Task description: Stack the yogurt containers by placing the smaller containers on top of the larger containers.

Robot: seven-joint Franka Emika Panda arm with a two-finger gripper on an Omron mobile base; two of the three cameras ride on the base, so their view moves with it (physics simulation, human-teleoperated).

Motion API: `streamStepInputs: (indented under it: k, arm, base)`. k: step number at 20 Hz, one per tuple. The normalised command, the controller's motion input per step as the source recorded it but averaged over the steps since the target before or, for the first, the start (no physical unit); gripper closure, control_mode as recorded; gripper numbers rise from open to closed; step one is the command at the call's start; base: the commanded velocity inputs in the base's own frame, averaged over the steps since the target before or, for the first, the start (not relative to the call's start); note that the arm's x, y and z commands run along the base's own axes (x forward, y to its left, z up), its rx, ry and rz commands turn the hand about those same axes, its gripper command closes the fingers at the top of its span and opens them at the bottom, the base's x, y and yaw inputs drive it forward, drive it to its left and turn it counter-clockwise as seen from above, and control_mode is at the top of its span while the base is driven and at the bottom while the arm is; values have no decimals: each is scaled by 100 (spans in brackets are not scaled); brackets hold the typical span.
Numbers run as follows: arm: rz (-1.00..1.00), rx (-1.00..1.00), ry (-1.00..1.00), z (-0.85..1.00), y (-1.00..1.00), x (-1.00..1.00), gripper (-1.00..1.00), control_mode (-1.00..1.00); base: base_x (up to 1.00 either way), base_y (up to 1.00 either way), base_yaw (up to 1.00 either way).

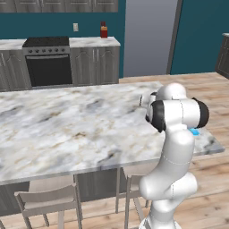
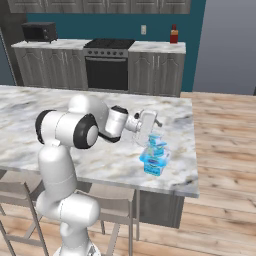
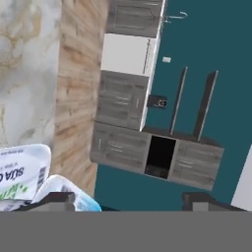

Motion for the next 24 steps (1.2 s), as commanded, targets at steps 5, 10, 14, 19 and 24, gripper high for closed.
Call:
streamStepInputs:
  k: [5,10,14,19,24]
  arm:
    - [0,0,-10,40,0,-12,-100,-100]
    - [0,0,-11,45,0,-20,-100,-100]
    - [0,0,-10,49,0,-20,-100,-100]
    - [0,0,-5,60,7,-24,-100,-100]
    - [0,-2,0,49,27,-48,-100,-100]
  base:
    - [0,0,0]
    - [0,0,0]
    - [0,0,0]
    - [0,0,0]
    - [0,0,0]
